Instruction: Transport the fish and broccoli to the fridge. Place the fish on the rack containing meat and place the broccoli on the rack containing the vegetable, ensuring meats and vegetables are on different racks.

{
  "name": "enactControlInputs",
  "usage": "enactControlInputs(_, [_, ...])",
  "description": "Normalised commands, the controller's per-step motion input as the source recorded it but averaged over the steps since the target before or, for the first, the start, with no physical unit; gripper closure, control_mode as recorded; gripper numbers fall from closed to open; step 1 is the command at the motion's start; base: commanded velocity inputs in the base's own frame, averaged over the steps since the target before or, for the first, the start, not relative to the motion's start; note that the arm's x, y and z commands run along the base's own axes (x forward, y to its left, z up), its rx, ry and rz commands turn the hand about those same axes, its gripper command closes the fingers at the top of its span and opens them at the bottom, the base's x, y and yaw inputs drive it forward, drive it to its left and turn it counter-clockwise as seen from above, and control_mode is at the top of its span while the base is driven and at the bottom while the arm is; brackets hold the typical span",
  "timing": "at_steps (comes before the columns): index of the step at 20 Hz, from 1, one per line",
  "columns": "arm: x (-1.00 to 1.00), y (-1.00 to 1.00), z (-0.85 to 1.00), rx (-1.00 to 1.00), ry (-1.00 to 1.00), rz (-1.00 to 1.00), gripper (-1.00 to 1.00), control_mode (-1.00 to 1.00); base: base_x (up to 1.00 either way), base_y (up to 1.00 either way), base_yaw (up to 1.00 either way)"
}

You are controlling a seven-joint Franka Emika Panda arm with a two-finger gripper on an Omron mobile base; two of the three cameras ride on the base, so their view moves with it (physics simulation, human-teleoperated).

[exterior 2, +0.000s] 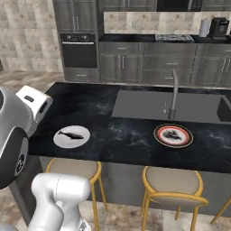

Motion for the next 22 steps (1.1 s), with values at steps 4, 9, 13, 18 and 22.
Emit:
enactControlInputs(4, [0.0, 0.0, 0.0, 0.0, 0.0, 0.0, -1.0, 1.0, 0.98, 0.57, -0.4])
enactControlInputs(9, [0.0, 0.0, 0.0, 0.0, 0.0, 0.0, -1.0, 1.0, 0.78, 0.33, -0.14])
enactControlInputs(13, [1.0, 0.47, -0.18, -0.05, 0.23, -0.01, -1.0, -1.0, 0.0, 0.0, 0.0])
enactControlInputs(18, [1.0, 0.74, -0.41, -0.1, 0.36, 0.0, -1.0, -1.0, 0.0, 0.0, 0.0])
enactControlInputs(22, [0.65, 0.81, -0.44, -0.11, 0.24, -0.03, -1.0, -1.0, 0.0, 0.0, 0.0])
